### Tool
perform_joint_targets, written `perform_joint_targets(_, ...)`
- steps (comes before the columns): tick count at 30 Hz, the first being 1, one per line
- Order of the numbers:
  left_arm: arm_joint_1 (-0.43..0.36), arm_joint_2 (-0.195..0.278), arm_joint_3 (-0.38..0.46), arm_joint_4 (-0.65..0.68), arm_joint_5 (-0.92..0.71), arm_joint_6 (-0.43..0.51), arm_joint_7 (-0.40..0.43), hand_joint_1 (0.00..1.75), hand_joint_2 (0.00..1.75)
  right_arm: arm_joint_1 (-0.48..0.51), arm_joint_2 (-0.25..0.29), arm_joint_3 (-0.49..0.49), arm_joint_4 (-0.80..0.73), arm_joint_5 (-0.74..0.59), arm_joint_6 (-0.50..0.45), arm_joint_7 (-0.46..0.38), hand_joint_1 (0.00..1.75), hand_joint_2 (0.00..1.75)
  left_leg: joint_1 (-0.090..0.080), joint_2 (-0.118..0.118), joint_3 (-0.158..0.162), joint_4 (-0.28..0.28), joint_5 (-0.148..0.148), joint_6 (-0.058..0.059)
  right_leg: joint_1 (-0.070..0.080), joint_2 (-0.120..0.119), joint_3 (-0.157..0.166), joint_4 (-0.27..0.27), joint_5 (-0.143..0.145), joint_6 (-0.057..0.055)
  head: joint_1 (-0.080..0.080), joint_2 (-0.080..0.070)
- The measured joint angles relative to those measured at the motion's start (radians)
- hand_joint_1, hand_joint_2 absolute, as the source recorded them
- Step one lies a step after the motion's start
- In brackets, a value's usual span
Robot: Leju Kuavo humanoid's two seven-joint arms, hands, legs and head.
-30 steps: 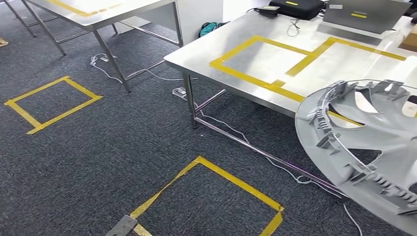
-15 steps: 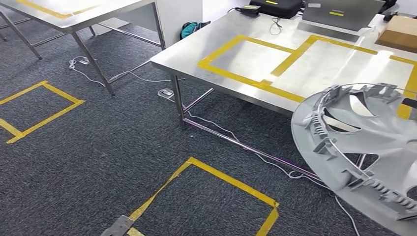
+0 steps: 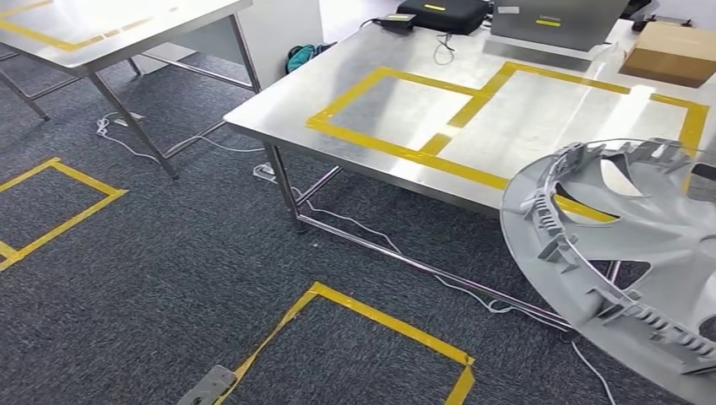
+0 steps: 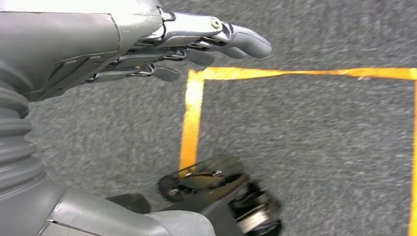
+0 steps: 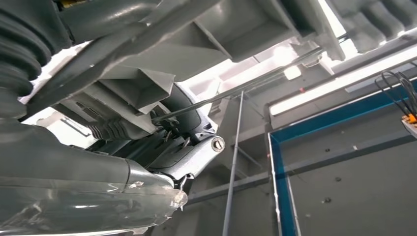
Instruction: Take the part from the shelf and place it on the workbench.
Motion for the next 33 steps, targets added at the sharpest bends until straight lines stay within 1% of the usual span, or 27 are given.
perform_joint_targets(1,-0.001,0.000,0.001,0.000,0.000,0.000,0.000,0.00,1.75,-0.001,0.000,-0.001,0.000,0.000,0.000,0.000,1.75,1.75,-0.001,-0.001,0.020,-0.049,0.016,0.004,0.001,0.002,0.007,-0.001,-0.011,0.006,-0.001,0.000)
perform_joint_targets(2,-0.002,0.000,0.001,0.000,0.000,0.000,0.000,0.00,1.75,-0.001,0.000,-0.001,0.000,0.000,0.000,0.000,1.75,1.75,-0.003,-0.001,0.033,-0.080,0.017,0.009,0.002,0.004,0.011,-0.004,-0.018,0.012,0.000,0.000)
perform_joint_targets(4,-0.004,0.000,0.002,0.000,-0.001,0.000,-0.001,0.00,1.75,-0.001,0.000,-0.002,0.000,0.000,0.000,0.000,1.75,1.75,-0.003,-0.002,0.043,-0.097,-0.002,0.021,0.003,0.005,0.025,-0.009,-0.020,0.023,0.001,0.000)
perform_joint_targets(6,-0.003,0.000,0.003,0.000,-0.001,0.000,-0.001,0.00,1.75,-0.002,0.000,-0.002,0.000,-0.001,0.000,0.000,1.75,1.75,-0.001,-0.004,0.055,-0.104,-0.010,0.035,0.003,-0.002,0.019,0.017,-0.017,0.031,0.004,0.000)
perform_joint_targets(7,-0.003,0.000,0.004,0.000,-0.001,0.000,-0.001,0.00,1.75,-0.002,0.000,-0.002,0.000,-0.001,0.000,-0.001,1.75,1.75,0.000,-0.005,0.063,-0.105,-0.016,0.040,0.003,-0.007,-0.005,0.060,-0.021,0.033,0.006,0.000)
perform_joint_targets(8,-0.001,-0.001,0.004,0.000,-0.001,0.000,-0.001,0.00,1.75,-0.003,0.000,-0.002,0.000,-0.003,0.000,-0.002,1.75,1.75,0.001,-0.006,0.072,-0.107,-0.023,0.045,0.003,-0.011,-0.043,0.120,-0.030,0.035,0.008,0.000)
perform_joint_targets(10,0.001,-0.001,0.005,0.000,-0.003,-0.001,-0.001,0.00,1.75,-0.004,0.000,-0.002,0.001,-0.007,0.000,-0.003,1.75,1.75,0.000,-0.006,0.091,-0.107,-0.042,0.050,0.003,-0.015,-0.136,0.245,-0.077,0.038,0.011,0.000)
perform_joint_targets(11,0.003,-0.001,0.005,0.000,-0.006,-0.001,-0.001,0.00,1.75,-0.004,0.000,-0.002,0.001,-0.009,0.000,-0.004,1.75,1.75,-0.001,-0.006,0.104,-0.107,-0.052,0.050,0.003,-0.015,-0.173,0.278,-0.101,0.039,0.011,0.000)
perform_joint_targets(12,0.005,-0.001,0.006,-0.001,-0.009,-0.002,-0.001,0.00,1.75,-0.004,0.000,-0.002,0.002,-0.010,0.000,-0.004,1.75,1.75,-0.001,-0.007,0.119,-0.107,-0.064,0.051,0.003,-0.015,-0.195,0.281,-0.113,0.040,0.011,0.000)
perform_joint_targets(13,0.007,-0.002,0.006,-0.002,-0.011,-0.003,-0.001,0.00,1.75,-0.004,0.000,-0.002,0.002,-0.011,0.000,-0.005,1.75,1.75,-0.001,-0.008,0.137,-0.108,-0.077,0.050,0.002,-0.016,-0.203,0.253,-0.101,0.041,0.011,0.000)
perform_joint_targets(14,0.008,-0.002,0.006,-0.003,-0.012,-0.005,-0.001,0.00,1.75,-0.004,0.000,-0.002,0.003,-0.013,0.000,-0.005,1.75,1.75,-0.001,-0.008,0.155,-0.108,-0.091,0.048,0.002,-0.017,-0.200,0.202,-0.063,0.040,0.012,0.000)
perform_joint_targets(15,0.008,-0.003,0.007,-0.004,-0.013,-0.008,0.000,0.00,1.75,-0.004,0.000,-0.002,0.003,-0.015,0.000,-0.006,1.75,1.75,-0.001,-0.008,0.172,-0.107,-0.105,0.045,0.002,-0.021,-0.195,0.143,-0.001,0.039,0.013,0.000)
perform_joint_targets(16,0.009,-0.003,0.007,-0.005,-0.013,-0.012,0.000,0.00,1.75,-0.005,0.000,-0.002,0.004,-0.018,0.000,-0.008,1.75,1.75,-0.003,-0.008,0.186,-0.107,-0.118,0.041,0.002,-0.025,-0.189,0.096,0.049,0.035,0.013,0.000)
perform_joint_targets(17,0.009,-0.003,0.008,-0.006,-0.013,-0.015,0.001,0.00,1.75,-0.005,0.000,-0.003,0.004,-0.021,0.000,-0.010,1.75,1.75,-0.003,-0.008,0.196,-0.110,-0.130,0.035,0.005,-0.027,-0.182,0.066,0.085,0.030,0.012,0.000)
perform_joint_targets(18,0.008,-0.003,0.008,-0.008,-0.012,-0.017,0.001,0.00,1.75,-0.005,0.000,-0.003,0.005,-0.025,0.000,-0.013,1.75,1.75,-0.004,-0.007,0.206,-0.111,-0.137,0.027,0.007,-0.027,-0.176,0.052,0.102,0.023,0.011,0.000)
perform_joint_targets(20,0.005,-0.004,0.009,-0.010,-0.011,-0.020,0.000,0.00,1.75,-0.005,0.001,-0.005,0.005,-0.034,0.000,-0.017,1.75,1.75,-0.002,-0.006,0.215,-0.106,-0.136,0.014,0.010,-0.019,-0.155,0.047,0.091,0.009,0.010,0.000)
perform_joint_targets(21,0.002,-0.005,0.009,-0.011,-0.010,-0.021,-0.001,0.00,1.75,-0.005,0.001,-0.007,0.005,-0.039,0.000,-0.019,1.75,1.75,-0.001,-0.006,0.208,-0.081,-0.128,0.009,0.008,-0.017,-0.144,0.043,0.087,0.001,0.010,0.000)
perform_joint_targets(22,0.000,-0.005,0.009,-0.011,-0.009,-0.022,-0.002,0.00,1.75,-0.006,0.001,-0.009,0.005,-0.043,0.000,-0.022,1.75,1.75,0.000,-0.006,0.185,-0.040,-0.123,0.005,0.007,-0.016,-0.131,0.040,0.080,-0.005,0.009,0.000)
perform_joint_targets(23,-0.002,-0.006,0.010,-0.011,-0.009,-0.023,-0.003,0.00,1.75,-0.006,0.001,-0.010,0.005,-0.047,0.000,-0.024,1.75,1.75,0.000,-0.006,0.149,0.017,-0.125,0.001,0.006,-0.016,-0.119,0.038,0.071,-0.011,0.008,0.000)
perform_joint_targets(24,-0.001,-0.006,0.010,-0.011,-0.009,-0.023,-0.004,0.00,1.75,-0.007,0.001,-0.012,0.005,-0.051,0.000,-0.027,1.75,1.75,0.000,-0.006,0.103,0.079,-0.140,-0.001,0.006,-0.015,-0.107,0.036,0.061,-0.015,0.008,0.000)
perform_joint_targets(26,0.002,-0.005,0.012,-0.011,-0.010,-0.022,-0.004,0.00,1.75,-0.007,0.001,-0.014,0.005,-0.056,0.000,-0.030,1.75,1.75,0.000,-0.006,0.017,0.163,-0.198,-0.003,0.006,-0.012,-0.082,0.035,0.038,-0.018,0.007,0.000)
perform_joint_targets(27,0.004,-0.005,0.014,-0.011,-0.011,-0.022,-0.004,0.00,1.75,-0.007,0.001,-0.016,0.005,-0.058,0.000,-0.031,1.75,1.75,0.000,-0.006,-0.012,0.172,-0.219,-0.003,0.005,-0.009,-0.066,0.035,0.025,-0.018,0.007,0.000)
perform_joint_targets(28,0.005,-0.004,0.016,-0.011,-0.012,-0.021,-0.004,0.00,1.75,-0.007,0.001,-0.017,0.005,-0.060,0.000,-0.032,1.75,1.75,0.000,-0.006,-0.028,0.157,-0.220,-0.003,0.004,-0.006,-0.048,0.035,0.010,-0.017,0.007,0.000)
perform_joint_targets(29,0.006,-0.003,0.018,-0.011,-0.013,-0.021,-0.004,0.00,1.75,-0.007,0.001,-0.018,0.005,-0.061,0.000,-0.032,1.75,1.75,-0.001,-0.006,-0.033,0.118,-0.194,-0.001,0.003,-0.005,-0.028,0.035,-0.005,-0.014,0.007,0.000)
perform_joint_targets(31,0.008,-0.002,0.021,-0.010,-0.014,-0.020,-0.004,0.00,1.75,-0.007,0.001,-0.020,0.005,-0.065,0.000,-0.033,1.75,1.75,-0.002,-0.005,-0.031,0.011,-0.069,0.004,0.002,-0.002,0.004,0.034,-0.036,-0.006,0.006,0.000)
perform_joint_targets(32,0.009,-0.001,0.022,-0.009,-0.014,-0.020,-0.004,0.00,1.75,-0.007,0.001,-0.021,0.006,-0.067,0.000,-0.034,1.75,1.75,-0.004,-0.005,-0.029,-0.031,-0.016,0.007,0.003,-0.001,0.014,0.031,-0.049,0.000,0.006,0.000)
perform_joint_targets(33,0.011,-0.001,0.023,-0.009,-0.015,-0.019,-0.004,0.00,1.75,-0.007,0.002,-0.022,0.006,-0.070,0.000,-0.035,1.75,1.75,-0.005,-0.005,-0.028,-0.058,0.019,0.011,0.004,0.001,0.024,0.025,-0.058,0.006,0.004,-0.001)
